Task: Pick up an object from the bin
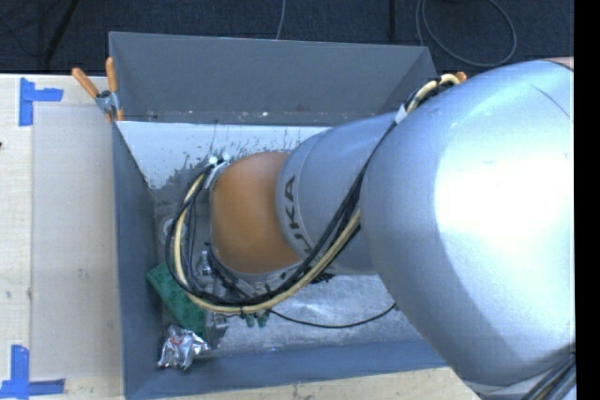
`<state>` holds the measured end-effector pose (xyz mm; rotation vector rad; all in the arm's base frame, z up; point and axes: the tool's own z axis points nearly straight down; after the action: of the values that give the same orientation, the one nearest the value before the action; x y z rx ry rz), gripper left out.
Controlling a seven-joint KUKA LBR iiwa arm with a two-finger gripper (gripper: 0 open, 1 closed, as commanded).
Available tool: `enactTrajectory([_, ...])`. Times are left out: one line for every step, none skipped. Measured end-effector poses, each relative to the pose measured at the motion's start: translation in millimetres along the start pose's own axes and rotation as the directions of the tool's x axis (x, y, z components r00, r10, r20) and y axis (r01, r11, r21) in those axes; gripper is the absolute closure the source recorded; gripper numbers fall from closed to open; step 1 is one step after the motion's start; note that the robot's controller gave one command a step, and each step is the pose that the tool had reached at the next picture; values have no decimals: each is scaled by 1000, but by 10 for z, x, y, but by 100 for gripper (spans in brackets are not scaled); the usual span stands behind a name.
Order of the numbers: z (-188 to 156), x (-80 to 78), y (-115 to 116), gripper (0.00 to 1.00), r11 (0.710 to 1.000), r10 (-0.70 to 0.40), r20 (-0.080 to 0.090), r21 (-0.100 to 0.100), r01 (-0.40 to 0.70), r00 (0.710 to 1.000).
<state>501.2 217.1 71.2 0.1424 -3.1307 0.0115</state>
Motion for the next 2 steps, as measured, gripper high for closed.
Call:
enactTrajectory([-1302,-79,43,100,1000,-13,16,-10,13,1000])
enactTrajectory([-1255,-59,44,0,1000,-15,8,-6,15,1000])
